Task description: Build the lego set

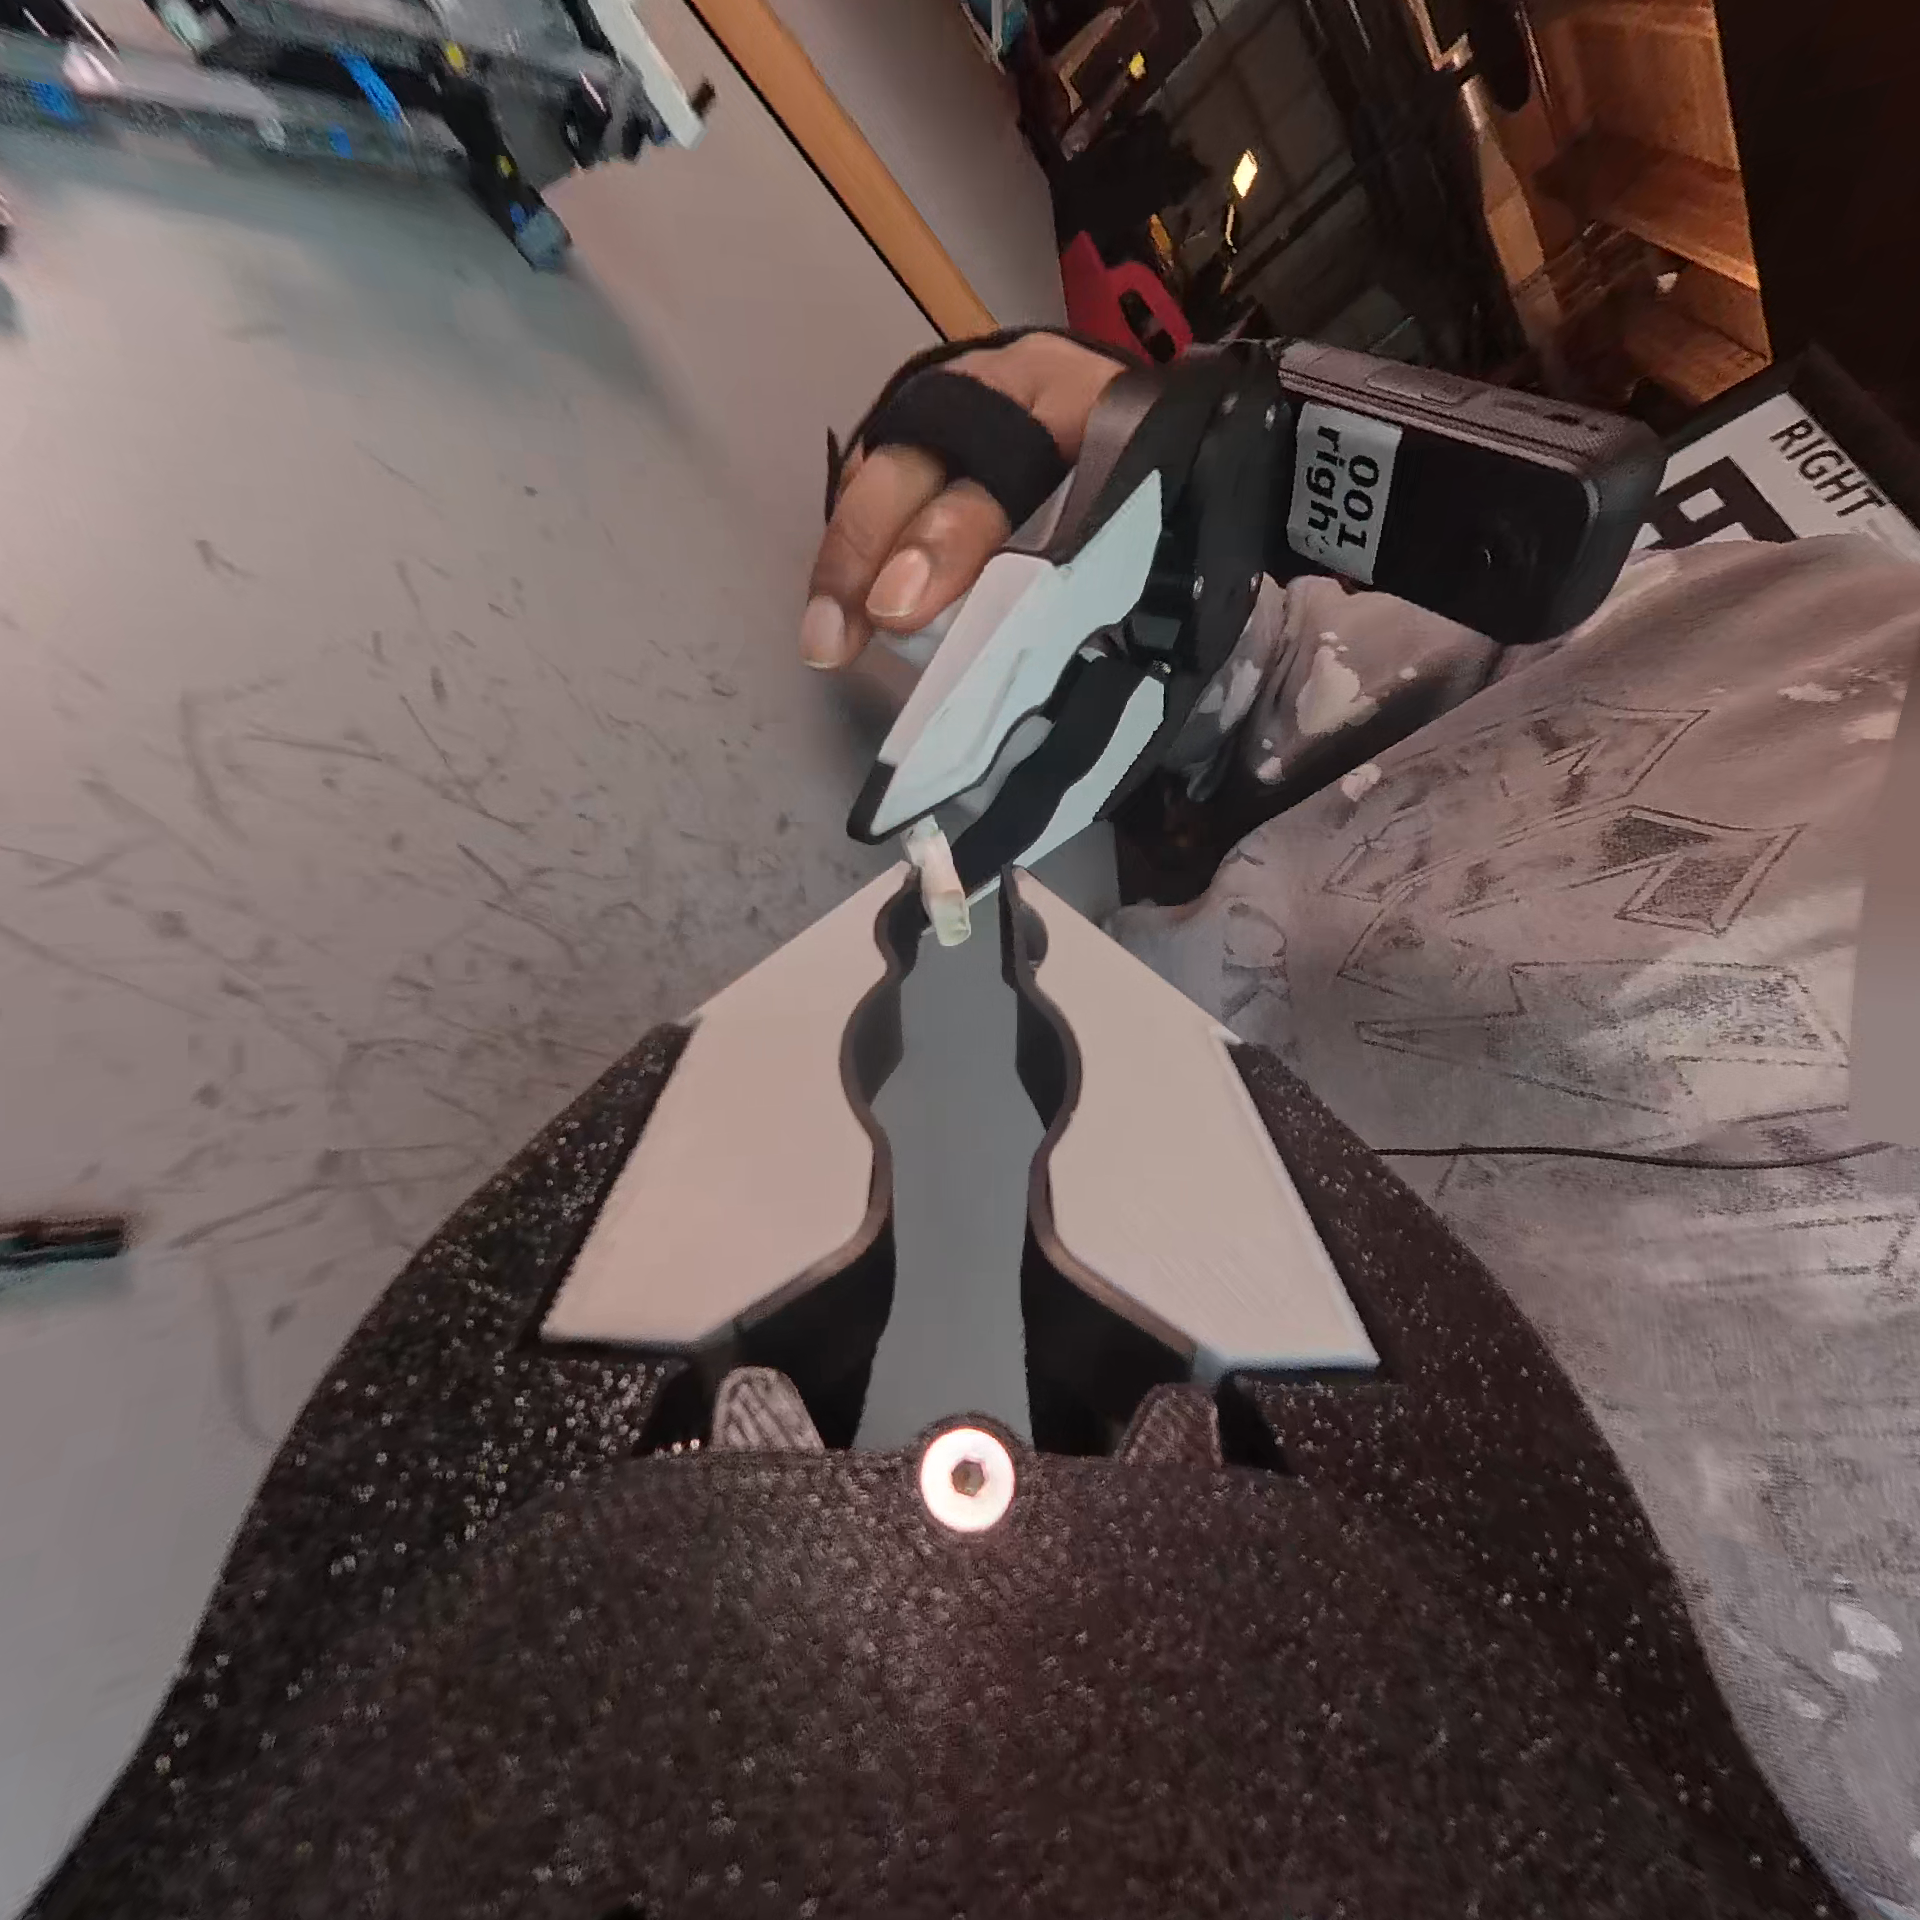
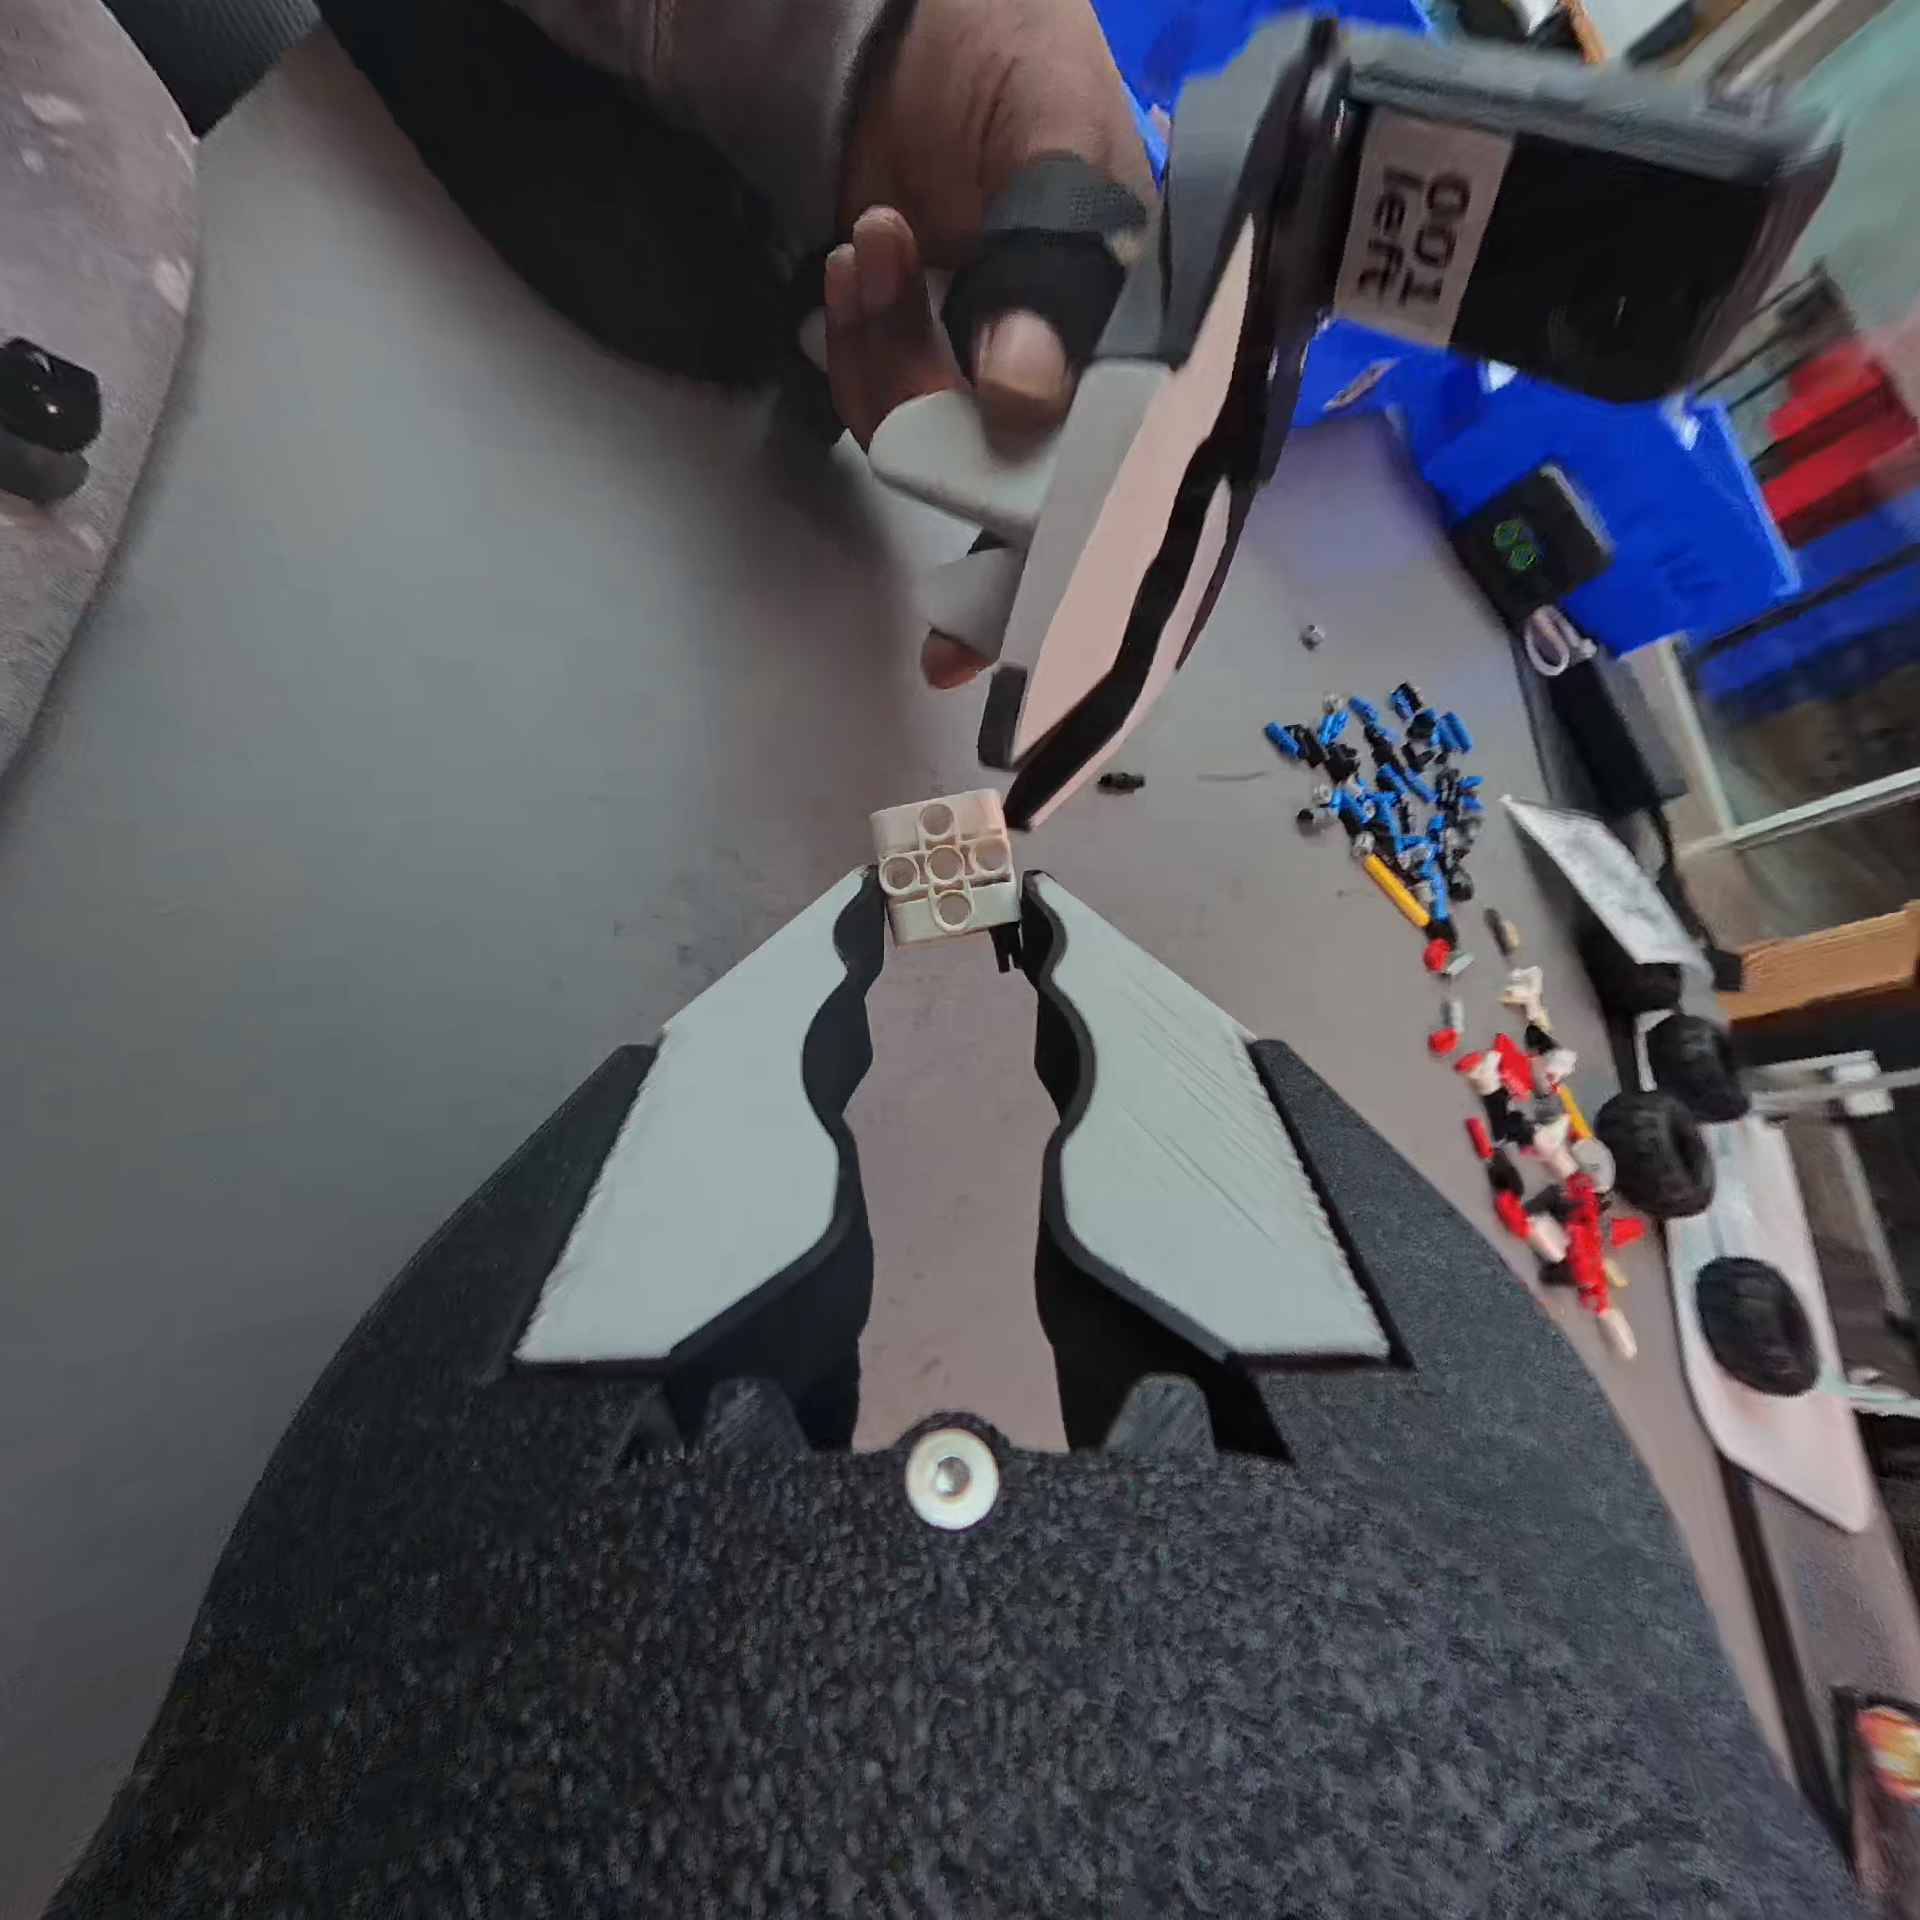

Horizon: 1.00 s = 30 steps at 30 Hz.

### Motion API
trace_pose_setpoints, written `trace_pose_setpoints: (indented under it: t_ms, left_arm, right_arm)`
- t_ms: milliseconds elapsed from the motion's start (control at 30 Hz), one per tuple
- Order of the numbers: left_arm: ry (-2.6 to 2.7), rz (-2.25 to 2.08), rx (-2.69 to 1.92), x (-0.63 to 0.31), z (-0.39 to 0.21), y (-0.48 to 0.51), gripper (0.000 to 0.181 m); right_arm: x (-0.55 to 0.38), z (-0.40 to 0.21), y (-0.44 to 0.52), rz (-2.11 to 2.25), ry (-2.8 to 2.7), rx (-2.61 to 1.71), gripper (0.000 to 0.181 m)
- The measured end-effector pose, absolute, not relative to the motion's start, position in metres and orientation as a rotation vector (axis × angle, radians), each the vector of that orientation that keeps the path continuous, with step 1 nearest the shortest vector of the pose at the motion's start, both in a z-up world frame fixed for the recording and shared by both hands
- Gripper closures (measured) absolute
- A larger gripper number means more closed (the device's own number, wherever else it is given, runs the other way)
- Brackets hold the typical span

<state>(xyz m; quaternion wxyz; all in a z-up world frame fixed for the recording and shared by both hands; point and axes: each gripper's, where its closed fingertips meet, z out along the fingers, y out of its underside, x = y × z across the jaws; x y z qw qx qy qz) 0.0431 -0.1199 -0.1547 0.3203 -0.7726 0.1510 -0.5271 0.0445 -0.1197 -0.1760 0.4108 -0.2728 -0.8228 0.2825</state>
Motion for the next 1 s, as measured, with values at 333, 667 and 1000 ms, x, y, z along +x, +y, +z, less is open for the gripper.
trace_pose_setpoints:
  t_ms: [333, 667, 1000]
  left_arm:
    - [0.761, -0.397, -2.266, -0.080, -0.223, -0.097, 0.141]
    - [1.021, -0.545, -2.209, -0.069, -0.225, -0.094, 0.154]
    - [1.017, -0.538, -2.212, -0.063, -0.223, -0.106, 0.162]
  right_arm:
    - [0.065, -0.222, -0.092, 0.757, -2.278, -1.122, 0.155]
    - [0.066, -0.223, -0.090, 0.819, -2.242, -1.218, 0.155]
    - [0.067, -0.222, -0.089, 0.833, -2.232, -1.201, 0.153]
